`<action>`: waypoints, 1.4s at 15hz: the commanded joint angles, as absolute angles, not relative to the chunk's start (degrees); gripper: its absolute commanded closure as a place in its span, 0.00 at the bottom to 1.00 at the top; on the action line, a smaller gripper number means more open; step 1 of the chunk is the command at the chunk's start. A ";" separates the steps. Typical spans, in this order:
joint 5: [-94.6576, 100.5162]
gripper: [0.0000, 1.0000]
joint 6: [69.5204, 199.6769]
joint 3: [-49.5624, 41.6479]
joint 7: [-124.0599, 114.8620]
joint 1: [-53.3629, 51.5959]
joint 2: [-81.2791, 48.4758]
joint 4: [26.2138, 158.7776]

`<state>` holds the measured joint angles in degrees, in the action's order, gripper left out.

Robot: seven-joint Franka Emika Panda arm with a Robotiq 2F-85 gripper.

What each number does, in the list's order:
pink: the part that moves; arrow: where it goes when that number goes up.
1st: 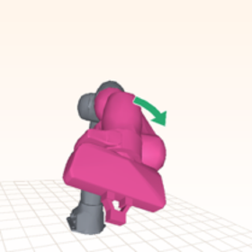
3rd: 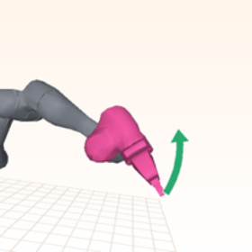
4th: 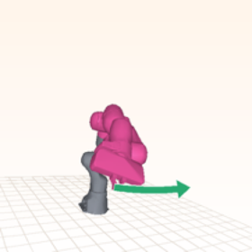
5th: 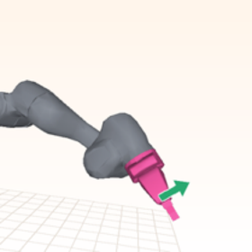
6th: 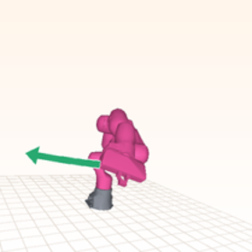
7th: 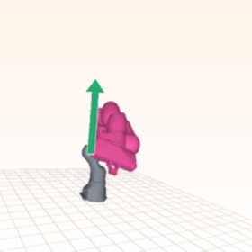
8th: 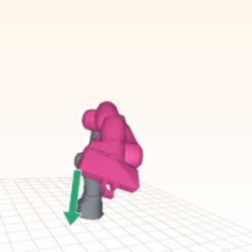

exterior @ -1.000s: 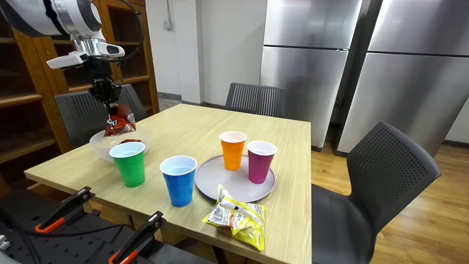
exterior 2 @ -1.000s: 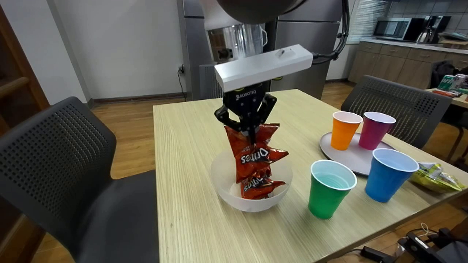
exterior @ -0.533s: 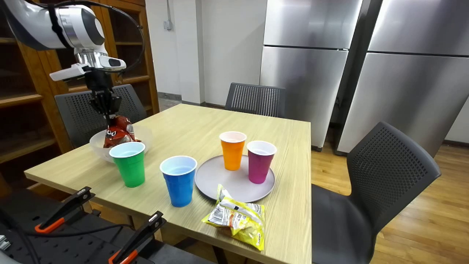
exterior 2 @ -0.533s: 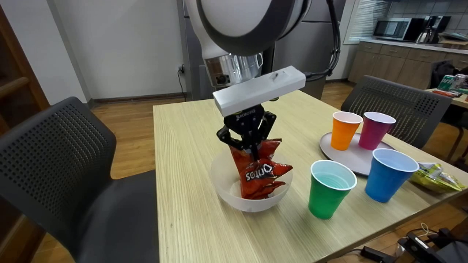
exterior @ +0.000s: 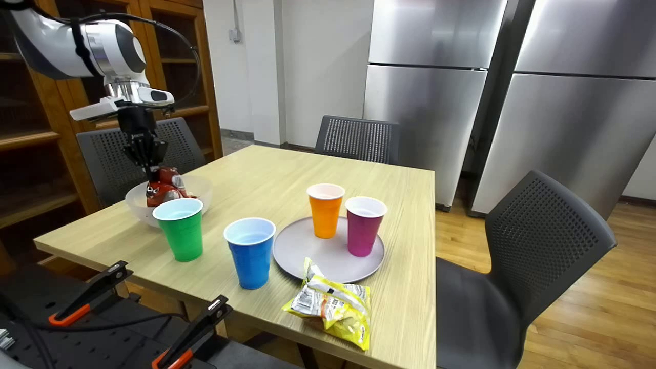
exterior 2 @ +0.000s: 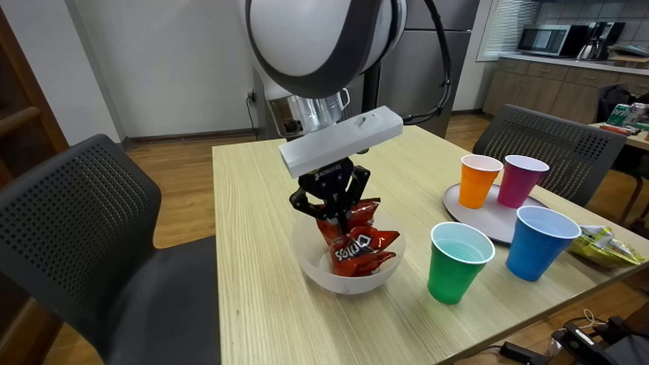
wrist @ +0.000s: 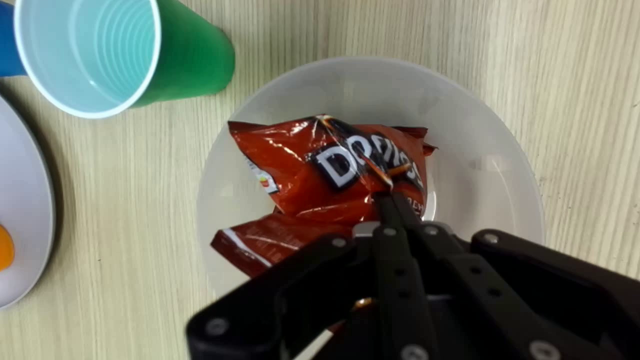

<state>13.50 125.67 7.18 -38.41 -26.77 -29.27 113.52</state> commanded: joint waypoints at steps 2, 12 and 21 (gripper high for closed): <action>13.24 1.00 122.40 7.08 -39.32 -27.65 -31.24 110.02; 13.17 0.21 123.34 7.79 -38.51 -27.52 -27.41 113.20; 12.13 0.00 127.30 8.50 -37.76 -26.06 -21.51 117.29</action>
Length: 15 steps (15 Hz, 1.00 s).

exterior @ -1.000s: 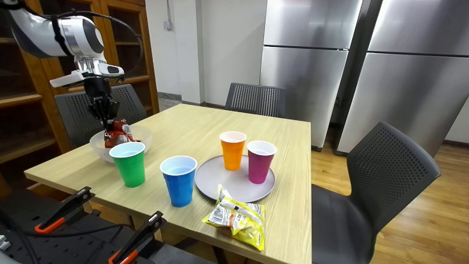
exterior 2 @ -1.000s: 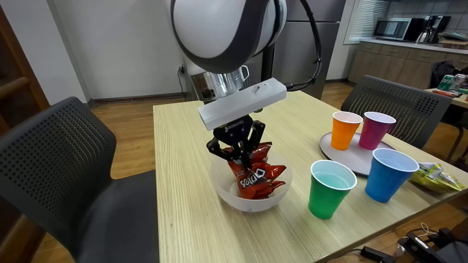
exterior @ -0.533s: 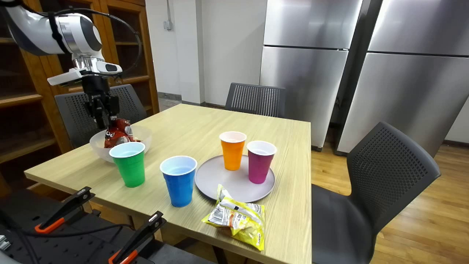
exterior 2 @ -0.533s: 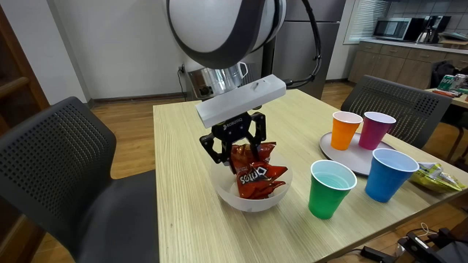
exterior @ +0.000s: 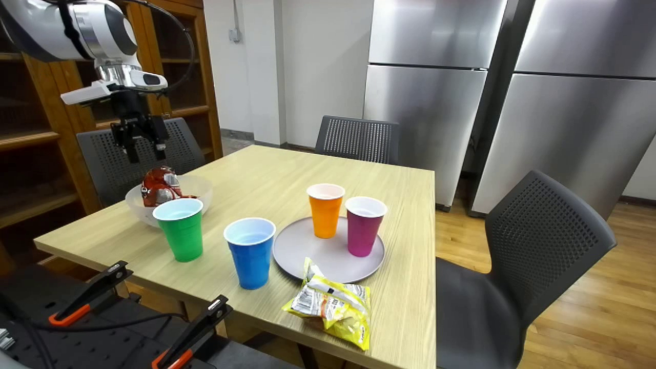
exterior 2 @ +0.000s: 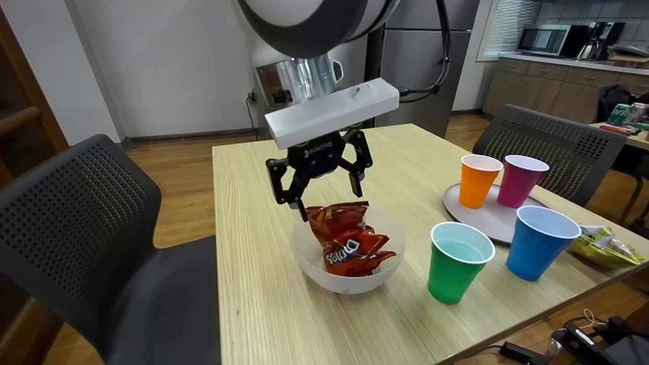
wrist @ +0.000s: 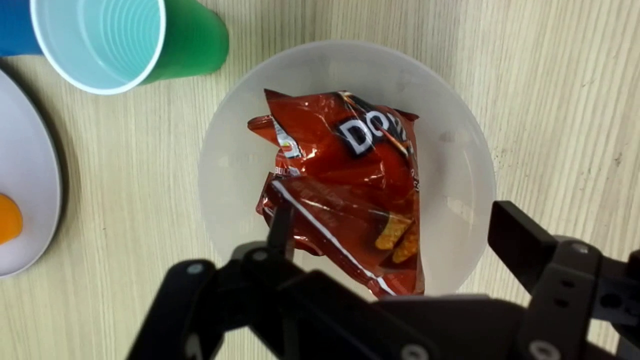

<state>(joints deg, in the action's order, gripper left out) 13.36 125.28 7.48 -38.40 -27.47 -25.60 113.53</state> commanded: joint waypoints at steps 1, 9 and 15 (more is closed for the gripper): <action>11.95 0.00 127.86 8.44 -37.79 -25.81 -20.82 117.94; 8.94 0.00 132.70 8.31 -37.21 -21.86 -13.41 125.50; 6.24 0.00 136.07 8.04 -36.15 -18.07 -7.59 131.67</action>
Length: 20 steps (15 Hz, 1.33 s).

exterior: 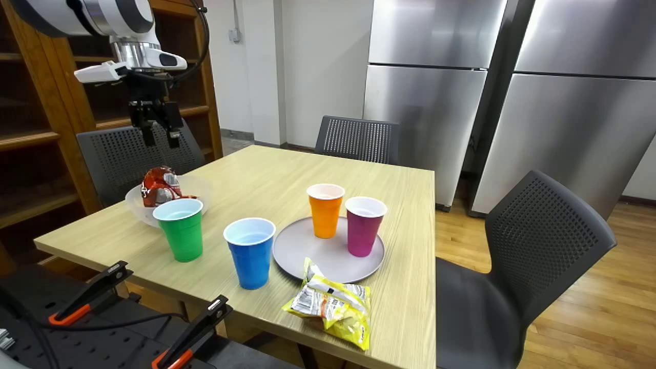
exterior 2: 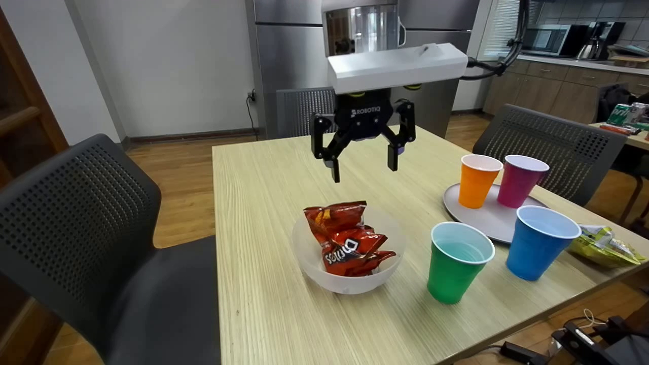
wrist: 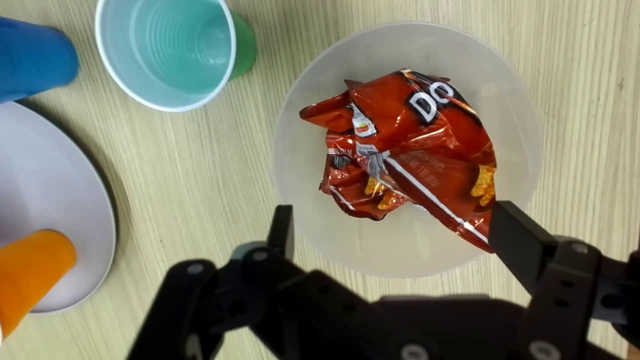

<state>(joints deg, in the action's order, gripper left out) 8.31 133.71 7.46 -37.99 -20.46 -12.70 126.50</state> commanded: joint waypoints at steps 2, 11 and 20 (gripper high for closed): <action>5.37 0.00 136.87 7.84 -35.51 -16.65 -5.56 133.81; 4.09 0.00 135.80 5.19 -29.02 -9.20 3.03 141.31; 3.98 0.00 135.54 0.88 -24.54 -2.22 6.43 144.99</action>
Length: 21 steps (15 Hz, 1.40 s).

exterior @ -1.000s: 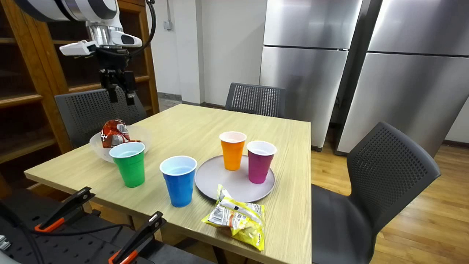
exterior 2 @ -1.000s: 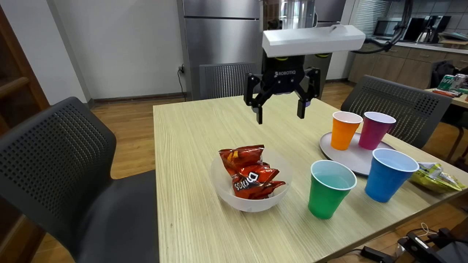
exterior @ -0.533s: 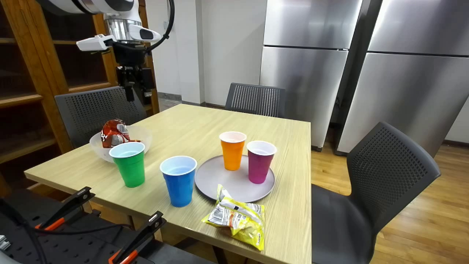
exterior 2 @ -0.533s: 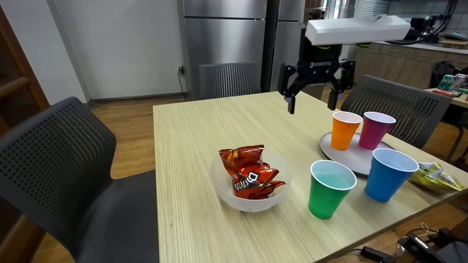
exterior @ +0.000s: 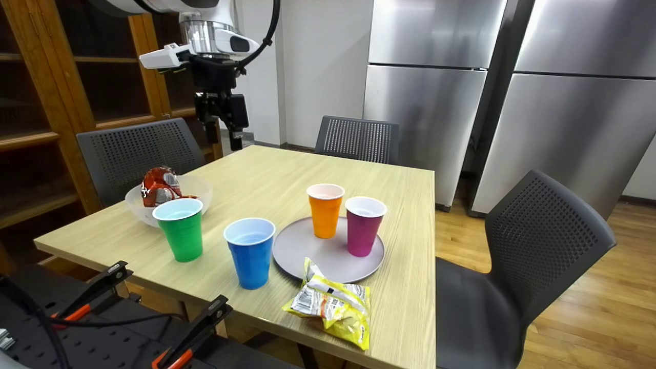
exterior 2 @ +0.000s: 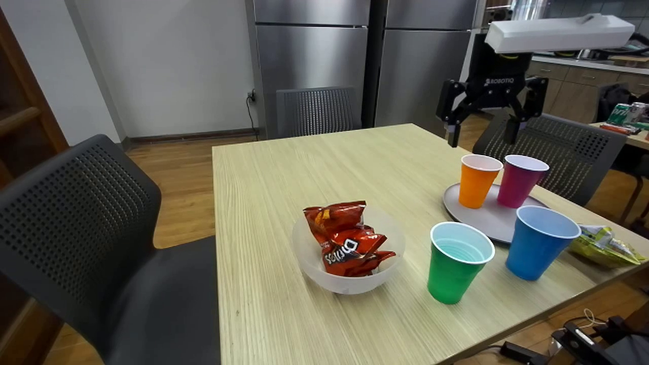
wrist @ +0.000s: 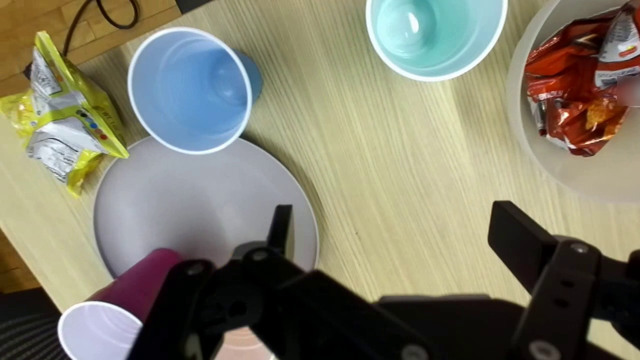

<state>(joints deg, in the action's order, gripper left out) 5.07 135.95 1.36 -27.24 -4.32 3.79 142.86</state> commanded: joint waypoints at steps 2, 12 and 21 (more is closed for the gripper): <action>3.13 0.00 136.26 0.01 -23.10 -1.23 5.90 145.46; -1.52 0.00 137.30 -2.57 -17.82 1.01 1.20 146.49; -2.05 0.00 137.42 -3.99 -17.57 1.71 -5.63 145.79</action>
